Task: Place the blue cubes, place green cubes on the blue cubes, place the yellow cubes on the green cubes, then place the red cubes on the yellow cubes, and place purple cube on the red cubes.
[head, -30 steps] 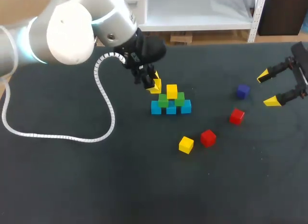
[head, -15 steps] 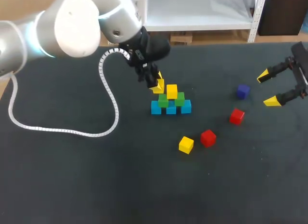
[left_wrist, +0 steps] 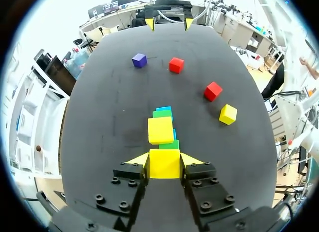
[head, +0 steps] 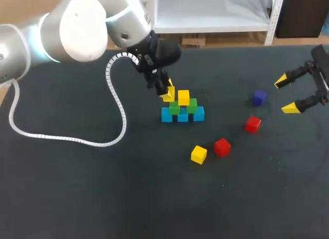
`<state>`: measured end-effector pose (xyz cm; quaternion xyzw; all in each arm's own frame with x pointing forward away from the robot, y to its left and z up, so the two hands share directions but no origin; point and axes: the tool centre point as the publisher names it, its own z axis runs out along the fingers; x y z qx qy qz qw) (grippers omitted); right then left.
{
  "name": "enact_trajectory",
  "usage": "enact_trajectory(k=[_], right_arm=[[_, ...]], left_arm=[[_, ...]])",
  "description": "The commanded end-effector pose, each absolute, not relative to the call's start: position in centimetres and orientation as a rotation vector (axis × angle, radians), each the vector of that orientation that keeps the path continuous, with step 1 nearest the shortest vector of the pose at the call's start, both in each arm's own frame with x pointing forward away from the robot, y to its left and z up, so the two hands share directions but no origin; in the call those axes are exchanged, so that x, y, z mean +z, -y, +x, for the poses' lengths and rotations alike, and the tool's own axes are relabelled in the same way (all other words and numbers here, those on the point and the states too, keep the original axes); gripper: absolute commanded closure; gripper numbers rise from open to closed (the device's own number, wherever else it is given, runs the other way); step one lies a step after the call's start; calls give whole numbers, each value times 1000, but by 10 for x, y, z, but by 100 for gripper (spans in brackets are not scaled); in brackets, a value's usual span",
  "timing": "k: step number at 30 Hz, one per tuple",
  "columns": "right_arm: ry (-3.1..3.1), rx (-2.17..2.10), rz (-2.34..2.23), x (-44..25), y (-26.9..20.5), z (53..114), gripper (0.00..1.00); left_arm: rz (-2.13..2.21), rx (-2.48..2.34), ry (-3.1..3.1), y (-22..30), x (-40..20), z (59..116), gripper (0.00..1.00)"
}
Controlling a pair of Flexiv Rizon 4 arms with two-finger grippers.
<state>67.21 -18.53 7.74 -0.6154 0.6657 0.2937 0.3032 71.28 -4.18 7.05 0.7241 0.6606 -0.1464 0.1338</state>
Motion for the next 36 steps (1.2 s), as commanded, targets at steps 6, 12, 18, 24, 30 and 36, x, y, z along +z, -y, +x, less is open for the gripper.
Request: enact_trajectory(k=[6, 12, 18, 24, 30, 36], right_arm=[[-1761, 780, -1631, 77, 185, 673, 0], [-1761, 780, -1631, 77, 185, 673, 0], [-1761, 780, -1631, 77, 185, 673, 0], [-1761, 780, -1631, 77, 185, 673, 0], [-1761, 780, -1631, 77, 185, 673, 0], [-1761, 780, -1631, 77, 185, 673, 0]], left_arm=[[2106, -430, -1911, 44, 67, 716, 100], [2110, -432, -1913, 46, 65, 717, 100], [2115, -437, -1915, 47, 63, 717, 100], [2114, -442, -1919, 48, 60, 718, 100], [2115, -446, -1920, 50, 59, 718, 100], [2115, -455, -1918, 51, 58, 719, 100]])
